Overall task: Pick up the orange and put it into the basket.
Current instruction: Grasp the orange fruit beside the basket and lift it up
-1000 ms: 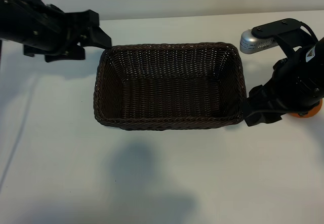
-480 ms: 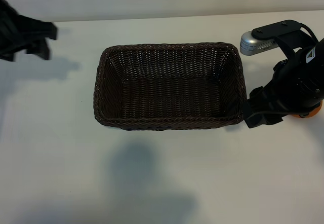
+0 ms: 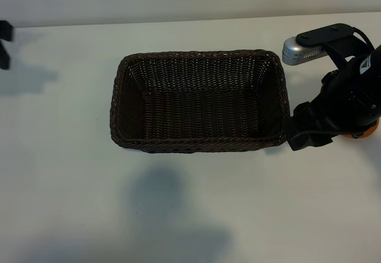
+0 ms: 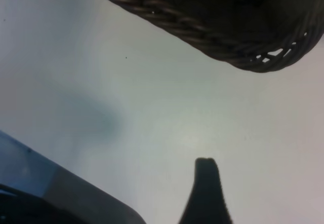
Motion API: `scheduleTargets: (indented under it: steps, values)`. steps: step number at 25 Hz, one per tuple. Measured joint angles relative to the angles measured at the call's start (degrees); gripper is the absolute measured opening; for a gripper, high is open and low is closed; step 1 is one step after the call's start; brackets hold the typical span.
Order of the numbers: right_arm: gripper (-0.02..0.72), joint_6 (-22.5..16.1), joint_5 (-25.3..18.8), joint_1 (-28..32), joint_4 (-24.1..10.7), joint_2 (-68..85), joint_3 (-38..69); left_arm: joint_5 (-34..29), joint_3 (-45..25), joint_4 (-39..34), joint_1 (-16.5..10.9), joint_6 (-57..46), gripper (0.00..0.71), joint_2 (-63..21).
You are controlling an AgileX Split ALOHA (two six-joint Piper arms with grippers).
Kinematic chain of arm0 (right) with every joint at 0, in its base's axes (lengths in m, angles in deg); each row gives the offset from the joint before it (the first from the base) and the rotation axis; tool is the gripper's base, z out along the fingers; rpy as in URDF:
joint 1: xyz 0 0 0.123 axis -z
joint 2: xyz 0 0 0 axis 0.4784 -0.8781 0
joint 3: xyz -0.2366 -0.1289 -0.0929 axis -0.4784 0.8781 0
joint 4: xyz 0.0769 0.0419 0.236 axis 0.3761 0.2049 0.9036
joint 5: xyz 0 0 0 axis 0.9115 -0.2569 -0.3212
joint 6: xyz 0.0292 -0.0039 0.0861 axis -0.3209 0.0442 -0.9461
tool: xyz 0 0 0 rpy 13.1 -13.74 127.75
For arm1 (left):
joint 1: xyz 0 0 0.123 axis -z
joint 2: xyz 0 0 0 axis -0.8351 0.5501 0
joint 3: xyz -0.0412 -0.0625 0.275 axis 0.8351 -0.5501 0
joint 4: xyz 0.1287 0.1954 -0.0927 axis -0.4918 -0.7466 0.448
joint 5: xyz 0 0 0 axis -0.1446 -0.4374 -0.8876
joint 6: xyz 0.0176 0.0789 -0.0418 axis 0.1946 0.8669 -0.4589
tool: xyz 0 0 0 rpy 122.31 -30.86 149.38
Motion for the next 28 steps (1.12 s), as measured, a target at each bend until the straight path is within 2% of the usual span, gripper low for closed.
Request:
scheduleTargets:
  steps: [3, 8, 14, 18, 19, 24, 28]
  values:
    - [0.524, 0.05, 0.06, 0.00, 0.00, 0.00, 0.00, -0.07, 0.00, -1.02, -1.38, 0.33, 0.596, -3.93]
    - [0.524, 0.33, 0.11, 0.00, 0.00, 0.00, 0.00, -1.12, 0.00, -4.72, -1.42, -0.67, 0.596, -8.72]
    - [0.524, 0.55, 0.11, 0.00, 0.00, 0.00, 0.00, -4.79, 0.00, -4.72, -1.42, -0.72, 0.596, -16.46]
    - [0.524, 0.59, 0.13, 0.00, 0.00, 0.00, 0.00, -5.19, 0.00, -4.72, -1.42, -0.18, 0.596, -28.34]
    - [0.524, 0.59, 0.26, 0.00, 0.00, 0.00, 0.00, -5.19, 0.00, -4.72, -1.42, -0.18, 0.596, -28.34]
    - [0.524, 0.59, 1.37, 0.00, 0.00, 0.00, 0.00, -5.24, -0.18, -4.72, -1.42, -1.04, 0.595, -46.00]
    - [0.524, 0.80, 1.56, 0.00, 0.00, 0.00, 0.00, -5.24, -4.22, -4.72, -1.42, -1.82, 0.595, -57.63]
